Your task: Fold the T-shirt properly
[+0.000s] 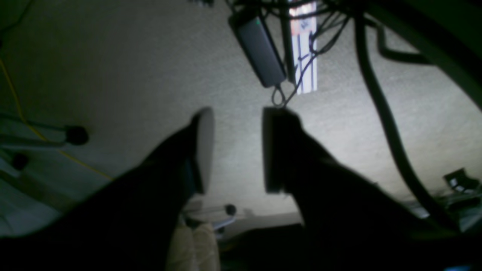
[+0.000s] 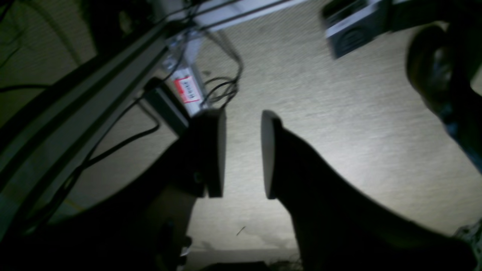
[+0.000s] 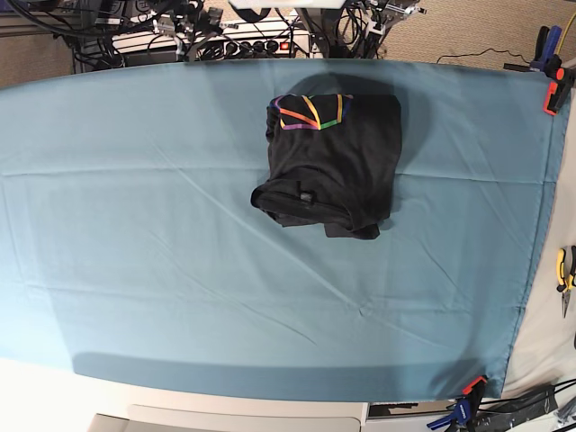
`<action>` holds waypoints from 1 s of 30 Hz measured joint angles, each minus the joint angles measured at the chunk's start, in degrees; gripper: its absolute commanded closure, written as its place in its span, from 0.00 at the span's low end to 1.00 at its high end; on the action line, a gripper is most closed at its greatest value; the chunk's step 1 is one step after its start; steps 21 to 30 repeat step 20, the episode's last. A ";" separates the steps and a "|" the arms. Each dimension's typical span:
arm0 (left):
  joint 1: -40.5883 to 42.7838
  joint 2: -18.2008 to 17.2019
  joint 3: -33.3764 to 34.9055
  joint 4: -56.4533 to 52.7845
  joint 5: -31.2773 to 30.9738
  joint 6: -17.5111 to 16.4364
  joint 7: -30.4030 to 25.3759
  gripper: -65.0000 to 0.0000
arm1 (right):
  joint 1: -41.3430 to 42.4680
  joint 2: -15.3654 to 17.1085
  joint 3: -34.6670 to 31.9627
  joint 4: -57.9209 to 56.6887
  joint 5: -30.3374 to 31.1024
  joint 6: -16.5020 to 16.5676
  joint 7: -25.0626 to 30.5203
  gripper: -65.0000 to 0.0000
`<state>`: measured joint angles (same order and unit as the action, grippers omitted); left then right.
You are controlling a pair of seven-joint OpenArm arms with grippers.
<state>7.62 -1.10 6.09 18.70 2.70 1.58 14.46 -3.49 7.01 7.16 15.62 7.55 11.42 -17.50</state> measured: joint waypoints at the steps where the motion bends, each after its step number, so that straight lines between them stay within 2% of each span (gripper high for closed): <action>1: -0.02 0.02 0.00 -0.04 -0.37 0.00 0.04 0.68 | 0.02 -0.02 -0.37 0.09 0.00 0.07 0.00 0.75; 5: -0.33 0.11 0.00 -0.42 -2.91 0.35 0.87 0.68 | -0.39 -0.66 -0.44 0.04 -0.46 0.11 0.24 0.75; 8: -0.37 -0.02 0.02 -0.46 -5.14 0.42 1.38 0.68 | -0.68 -1.29 -0.44 0.02 -1.66 -1.16 0.44 0.75; 10: -0.48 -0.02 0.02 -0.46 -4.96 0.39 1.57 0.68 | -0.70 -1.70 -0.44 0.02 -1.64 -1.11 0.42 0.75; 15: -1.14 -0.28 0.00 -0.66 -9.38 0.57 1.20 0.68 | -0.66 -2.40 -0.44 0.02 -1.62 -0.98 0.63 0.75; 16: -1.66 -0.15 0.00 -0.42 -10.88 -0.81 0.87 0.68 | -0.66 -2.32 -0.44 0.02 -1.64 -0.98 0.66 0.75; 18: -2.49 0.50 0.02 0.02 -10.25 -0.07 0.44 0.68 | -0.66 -2.14 -0.44 0.02 -1.64 -1.14 0.85 0.75; 30: -2.56 0.31 0.00 0.13 -11.15 -0.57 0.00 0.68 | -0.66 -1.95 -0.44 0.02 -1.62 -1.11 0.87 0.75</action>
